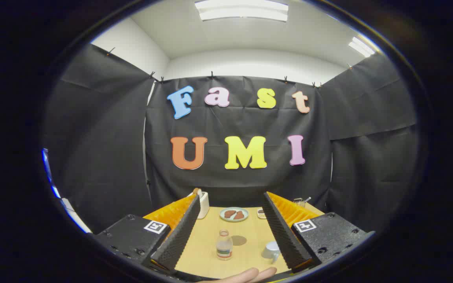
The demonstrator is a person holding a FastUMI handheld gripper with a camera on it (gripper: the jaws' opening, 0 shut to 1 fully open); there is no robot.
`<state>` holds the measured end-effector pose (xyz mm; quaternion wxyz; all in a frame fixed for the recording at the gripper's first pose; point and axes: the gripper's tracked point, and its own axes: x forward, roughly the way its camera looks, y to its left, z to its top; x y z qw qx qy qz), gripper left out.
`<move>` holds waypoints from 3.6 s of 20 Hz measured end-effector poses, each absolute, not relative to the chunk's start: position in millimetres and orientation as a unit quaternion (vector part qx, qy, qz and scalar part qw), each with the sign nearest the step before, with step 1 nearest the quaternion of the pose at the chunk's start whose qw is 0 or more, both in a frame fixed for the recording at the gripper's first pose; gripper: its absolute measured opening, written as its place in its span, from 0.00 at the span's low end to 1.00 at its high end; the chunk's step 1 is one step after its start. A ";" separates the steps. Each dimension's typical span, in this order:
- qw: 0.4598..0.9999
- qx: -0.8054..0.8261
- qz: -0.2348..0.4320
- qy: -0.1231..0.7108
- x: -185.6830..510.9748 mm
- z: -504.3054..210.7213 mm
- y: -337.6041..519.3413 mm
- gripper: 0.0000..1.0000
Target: Take the bottle from table, then pour the juice into the cup, finally place the bottle on the coaster
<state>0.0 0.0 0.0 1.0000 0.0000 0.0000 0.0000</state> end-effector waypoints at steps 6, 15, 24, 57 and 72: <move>1.000 0.001 -0.014 0.006 1.5 -4.6 -5.5 1.00; 1.000 0.000 -0.022 0.004 3.3 -11.9 -10.6 1.00; 1.000 0.001 -0.026 0.013 19.4 -48.1 -7.0 1.00; 0.994 0.001 -0.027 0.108 111.5 -273.4 17.4 1.00; 0.992 -0.017 -0.048 0.114 158.6 -350.4 27.5 1.00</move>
